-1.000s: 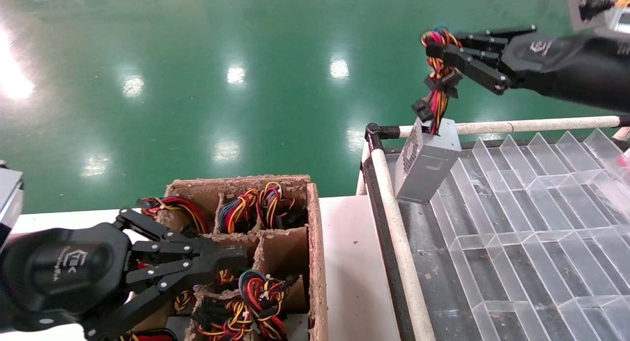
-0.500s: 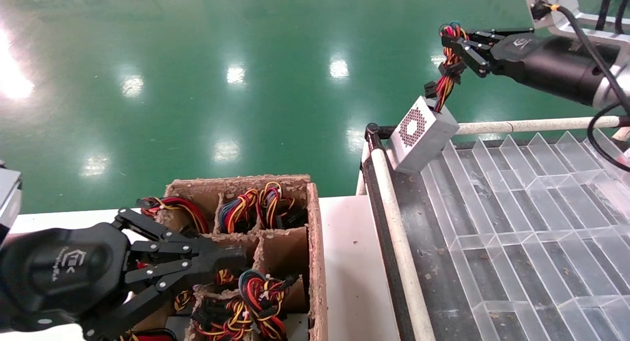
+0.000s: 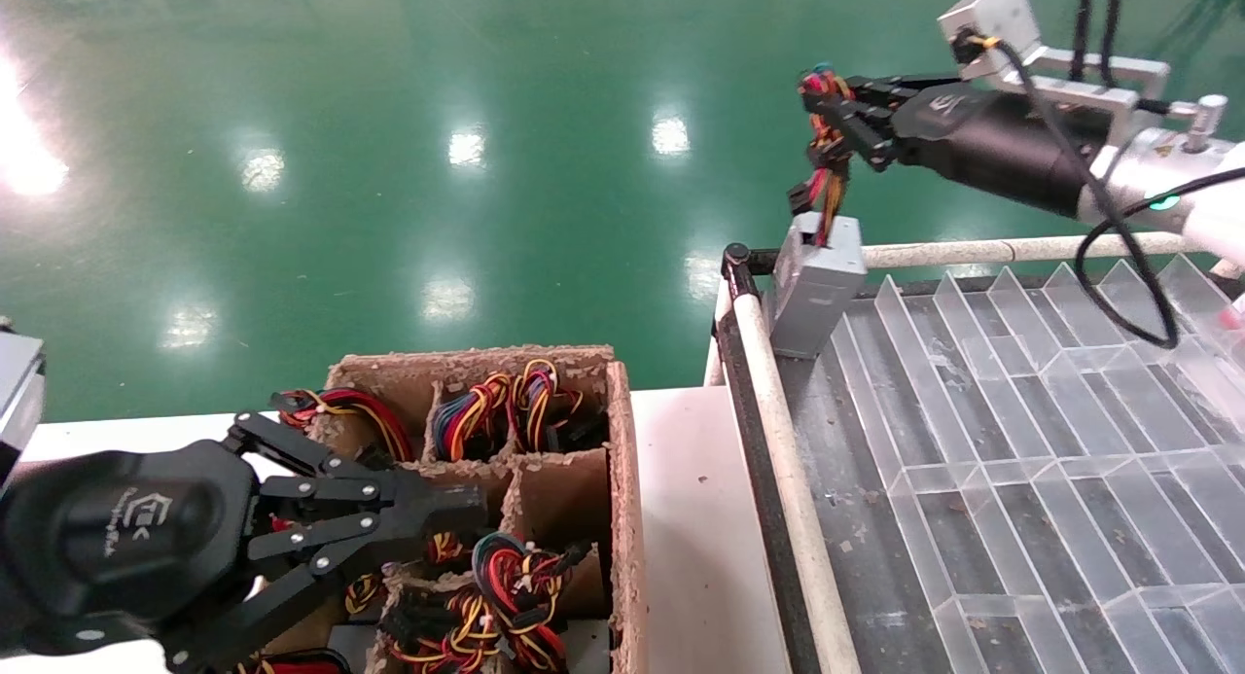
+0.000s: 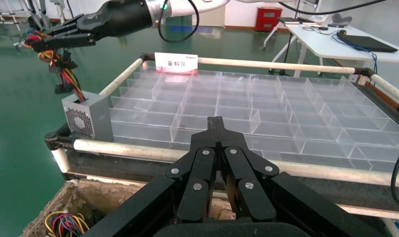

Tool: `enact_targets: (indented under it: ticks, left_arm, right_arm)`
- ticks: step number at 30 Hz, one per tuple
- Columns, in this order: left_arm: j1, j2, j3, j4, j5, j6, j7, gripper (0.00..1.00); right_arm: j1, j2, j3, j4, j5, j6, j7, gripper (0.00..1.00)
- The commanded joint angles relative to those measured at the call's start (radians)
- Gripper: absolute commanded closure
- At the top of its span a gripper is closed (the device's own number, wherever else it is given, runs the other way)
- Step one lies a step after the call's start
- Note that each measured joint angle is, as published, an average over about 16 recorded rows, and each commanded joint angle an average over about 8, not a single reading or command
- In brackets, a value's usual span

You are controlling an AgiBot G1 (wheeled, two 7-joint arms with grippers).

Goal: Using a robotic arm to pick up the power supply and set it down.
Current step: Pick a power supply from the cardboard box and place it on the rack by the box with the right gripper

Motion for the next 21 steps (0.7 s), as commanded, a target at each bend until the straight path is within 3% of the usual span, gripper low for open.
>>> enact_targets:
  ticks: [1, 14, 15, 16, 21]
  left_arm:
    - [0.0, 0.0, 0.0, 0.0, 0.0, 0.0, 0.0, 1.0]
    - [0.0, 0.0, 0.0, 0.0, 0.0, 0.0, 0.0, 1.0]
    - [0.0, 0.0, 0.0, 0.0, 0.0, 0.0, 0.0, 1.0]
    - [0.0, 0.0, 0.0, 0.0, 0.0, 0.0, 0.0, 1.0]
    - [0.0, 0.0, 0.0, 0.0, 0.0, 0.0, 0.0, 1.0]
  right_arm:
    - [-0.004, -0.008, -0.004, 0.001, -0.005, -0.004, 0.0, 1.0]
    - [0.008, -0.028, -0.029, 0.008, -0.041, -0.072, 0.021, 1.0]
    - [0.009, -0.029, -0.03, 0.008, -0.044, -0.074, 0.023, 0.95]
    - [0.011, -0.03, -0.032, 0.007, -0.046, -0.074, 0.024, 0.84]
    - [0.022, -0.034, -0.043, 0.005, -0.061, -0.066, 0.028, 0.22]
